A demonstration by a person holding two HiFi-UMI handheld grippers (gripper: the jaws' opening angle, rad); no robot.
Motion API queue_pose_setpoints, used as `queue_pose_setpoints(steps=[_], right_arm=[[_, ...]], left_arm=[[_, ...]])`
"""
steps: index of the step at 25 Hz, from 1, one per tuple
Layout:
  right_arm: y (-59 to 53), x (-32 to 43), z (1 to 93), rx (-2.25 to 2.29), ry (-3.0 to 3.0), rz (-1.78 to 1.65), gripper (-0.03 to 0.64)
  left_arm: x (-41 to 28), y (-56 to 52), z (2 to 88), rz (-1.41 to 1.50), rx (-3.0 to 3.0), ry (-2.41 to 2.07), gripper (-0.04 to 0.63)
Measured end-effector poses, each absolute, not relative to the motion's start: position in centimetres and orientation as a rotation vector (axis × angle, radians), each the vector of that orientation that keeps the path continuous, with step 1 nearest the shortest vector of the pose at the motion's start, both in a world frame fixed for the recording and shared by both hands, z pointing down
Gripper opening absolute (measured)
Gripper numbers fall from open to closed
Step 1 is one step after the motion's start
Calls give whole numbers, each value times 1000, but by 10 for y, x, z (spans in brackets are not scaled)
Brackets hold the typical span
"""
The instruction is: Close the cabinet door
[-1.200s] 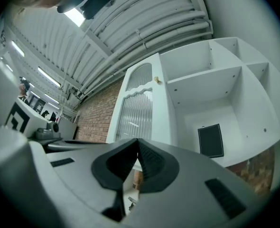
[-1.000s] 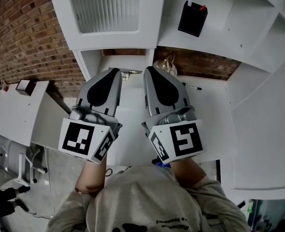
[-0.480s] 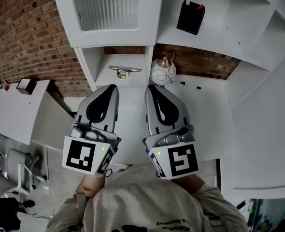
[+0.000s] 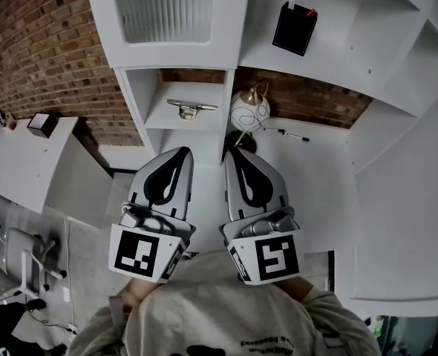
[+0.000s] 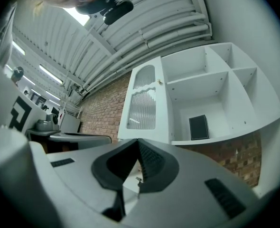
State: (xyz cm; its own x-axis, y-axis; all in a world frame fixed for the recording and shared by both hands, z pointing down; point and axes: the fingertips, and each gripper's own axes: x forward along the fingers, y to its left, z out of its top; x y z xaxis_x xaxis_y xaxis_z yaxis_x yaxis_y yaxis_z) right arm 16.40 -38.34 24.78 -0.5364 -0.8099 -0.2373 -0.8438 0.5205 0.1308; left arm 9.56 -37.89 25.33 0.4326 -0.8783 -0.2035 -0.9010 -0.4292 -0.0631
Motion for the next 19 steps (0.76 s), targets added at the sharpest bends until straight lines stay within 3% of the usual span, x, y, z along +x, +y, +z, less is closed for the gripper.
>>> queue_pose_setpoints(steps=[19], right_arm=[[-387,167,256,-1292,2672,371,18]], left_arm=[[111,-383,265,188,-2468,1644,6]])
